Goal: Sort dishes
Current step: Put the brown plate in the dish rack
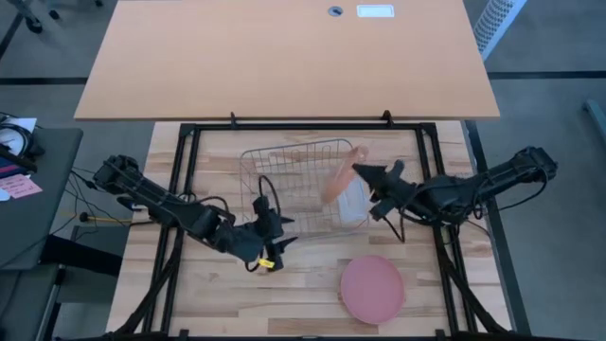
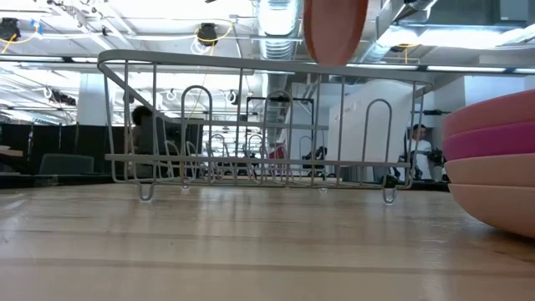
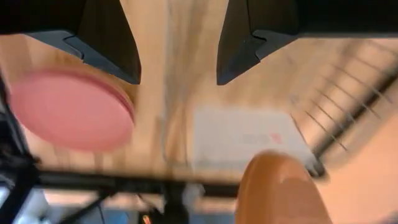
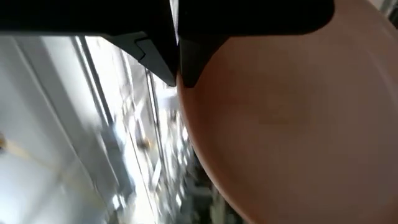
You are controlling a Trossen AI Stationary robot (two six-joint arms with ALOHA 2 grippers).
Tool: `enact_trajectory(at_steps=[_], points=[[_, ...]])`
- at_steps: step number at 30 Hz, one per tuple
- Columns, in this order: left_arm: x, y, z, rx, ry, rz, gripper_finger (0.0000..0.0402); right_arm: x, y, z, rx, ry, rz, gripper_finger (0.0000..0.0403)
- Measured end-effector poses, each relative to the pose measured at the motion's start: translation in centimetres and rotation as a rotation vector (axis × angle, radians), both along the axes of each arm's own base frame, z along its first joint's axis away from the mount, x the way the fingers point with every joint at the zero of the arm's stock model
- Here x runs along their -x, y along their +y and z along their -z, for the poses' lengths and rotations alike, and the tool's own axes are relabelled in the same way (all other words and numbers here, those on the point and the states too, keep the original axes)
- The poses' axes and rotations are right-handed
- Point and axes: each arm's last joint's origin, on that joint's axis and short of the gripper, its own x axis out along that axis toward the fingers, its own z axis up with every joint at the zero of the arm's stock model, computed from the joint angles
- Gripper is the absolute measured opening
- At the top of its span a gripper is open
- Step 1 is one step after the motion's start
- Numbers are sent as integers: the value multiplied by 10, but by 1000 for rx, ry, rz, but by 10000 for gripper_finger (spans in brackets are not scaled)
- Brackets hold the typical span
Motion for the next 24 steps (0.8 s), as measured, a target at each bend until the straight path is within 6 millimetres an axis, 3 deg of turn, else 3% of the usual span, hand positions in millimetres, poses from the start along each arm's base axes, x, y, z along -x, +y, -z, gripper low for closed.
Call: enact_trajectory(at_steps=[9, 20, 24], points=[[27, -1, 25, 108, 281, -92, 205, -11, -17, 11, 47, 111, -279, 0], [39, -26, 24, 159, 268, -13, 205, -21, -63, 21, -140, 118, -436, 0], [42, -24, 40, 143, 310, -21, 205, -29, -77, 28, -170, 136, -441, 0]])
